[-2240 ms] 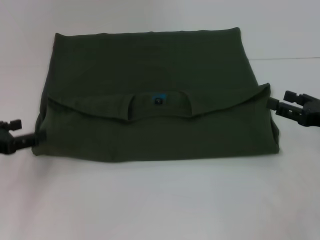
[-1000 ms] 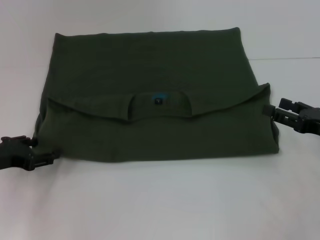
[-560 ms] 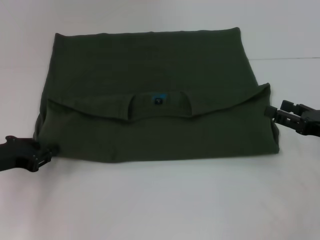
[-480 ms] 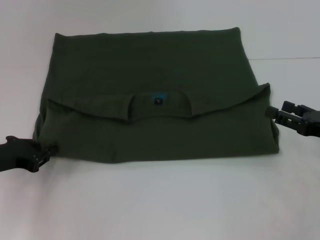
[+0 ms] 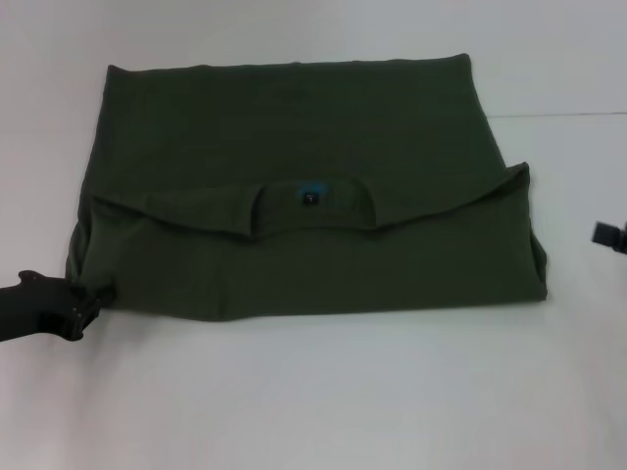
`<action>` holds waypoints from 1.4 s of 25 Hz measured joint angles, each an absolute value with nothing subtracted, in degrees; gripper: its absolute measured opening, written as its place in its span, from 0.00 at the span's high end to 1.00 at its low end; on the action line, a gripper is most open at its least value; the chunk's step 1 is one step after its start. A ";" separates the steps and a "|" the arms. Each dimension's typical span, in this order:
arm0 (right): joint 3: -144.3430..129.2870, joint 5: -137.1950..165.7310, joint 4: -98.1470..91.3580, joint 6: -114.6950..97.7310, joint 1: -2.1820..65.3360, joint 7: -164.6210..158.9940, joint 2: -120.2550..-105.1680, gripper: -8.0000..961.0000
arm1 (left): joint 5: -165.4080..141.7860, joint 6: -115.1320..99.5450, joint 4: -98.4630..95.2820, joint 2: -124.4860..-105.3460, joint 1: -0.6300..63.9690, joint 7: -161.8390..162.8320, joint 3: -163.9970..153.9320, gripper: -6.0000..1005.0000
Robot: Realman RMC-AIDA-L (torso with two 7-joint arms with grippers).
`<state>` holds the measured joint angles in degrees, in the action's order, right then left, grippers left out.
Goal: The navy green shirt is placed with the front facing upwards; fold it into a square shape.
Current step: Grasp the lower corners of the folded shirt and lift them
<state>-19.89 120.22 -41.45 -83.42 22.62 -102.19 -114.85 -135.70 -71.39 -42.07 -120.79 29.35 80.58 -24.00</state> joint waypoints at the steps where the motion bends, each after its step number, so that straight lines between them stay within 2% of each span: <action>1: -19.90 121.80 -41.57 -83.76 22.38 -102.68 -114.44 0.14 | -135.70 -71.36 -42.08 -120.84 29.35 80.60 -23.96 0.93; 3: -19.85 124.54 -41.64 -83.70 21.72 -102.01 -114.11 0.15 | -135.65 -71.30 -42.06 -120.98 29.34 80.65 -23.83 0.96; 5: -19.65 126.13 -41.48 -82.02 21.00 -99.47 -114.44 0.15 | -135.52 -71.26 -42.01 -121.19 29.26 80.65 -23.84 0.96; 15: -19.41 126.59 -40.58 -76.82 21.65 -88.42 -117.80 0.15 | -135.51 -70.54 -42.06 -121.37 29.70 80.54 -24.27 0.96; 21: -19.83 126.82 -36.14 -76.60 24.76 -88.52 -117.18 0.15 | -135.51 -69.39 -42.00 -121.54 30.10 80.46 -24.27 0.96; 35: -20.43 132.48 -29.17 -68.02 30.19 -89.07 -117.86 0.15 | -135.38 -69.08 -42.08 -121.55 30.24 80.44 -24.25 0.96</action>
